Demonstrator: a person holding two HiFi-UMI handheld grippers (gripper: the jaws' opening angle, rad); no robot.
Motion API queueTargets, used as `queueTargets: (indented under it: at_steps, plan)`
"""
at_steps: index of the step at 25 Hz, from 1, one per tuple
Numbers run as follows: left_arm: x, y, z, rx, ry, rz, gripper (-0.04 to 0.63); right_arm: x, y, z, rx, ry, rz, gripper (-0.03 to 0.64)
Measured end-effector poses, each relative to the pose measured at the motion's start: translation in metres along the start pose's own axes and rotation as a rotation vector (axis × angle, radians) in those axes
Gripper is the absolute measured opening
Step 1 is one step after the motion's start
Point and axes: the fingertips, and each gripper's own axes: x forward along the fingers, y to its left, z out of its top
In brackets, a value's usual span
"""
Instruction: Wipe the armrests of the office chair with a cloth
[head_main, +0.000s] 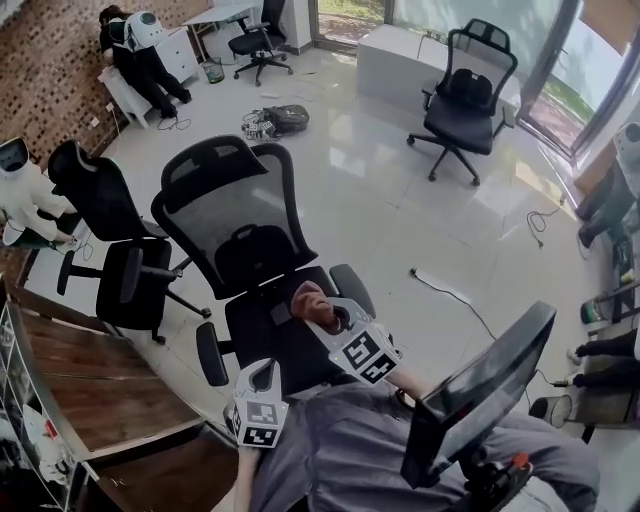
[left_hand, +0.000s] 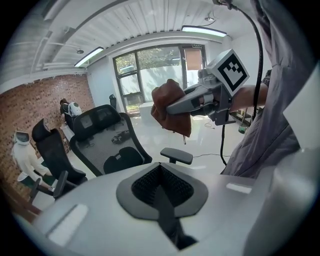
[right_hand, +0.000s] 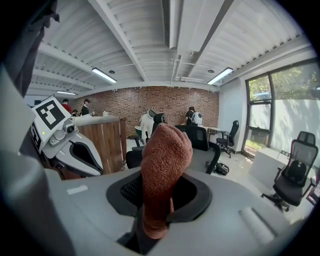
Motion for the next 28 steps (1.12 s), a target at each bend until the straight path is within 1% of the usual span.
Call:
queueTargets:
  at_steps: [9, 13, 17, 28]
  plan:
    - [0.011, 0.020, 0.003, -0.004, 0.010, 0.011, 0.015, 0.016, -0.007, -0.004, -0.005, 0.013, 0.002, 0.089]
    - [0.017, 0.028, 0.003, -0.010, 0.023, 0.011, 0.015, 0.023, -0.012, -0.007, -0.048, 0.027, -0.017, 0.089]
    - [0.025, 0.034, 0.009, 0.005, 0.028, 0.010, 0.015, 0.027, -0.020, -0.008, -0.095, 0.034, -0.040, 0.089]
    - [0.043, 0.037, 0.025, 0.027, 0.030, -0.018, 0.015, 0.028, -0.044, -0.012, -0.060, 0.038, -0.071, 0.089]
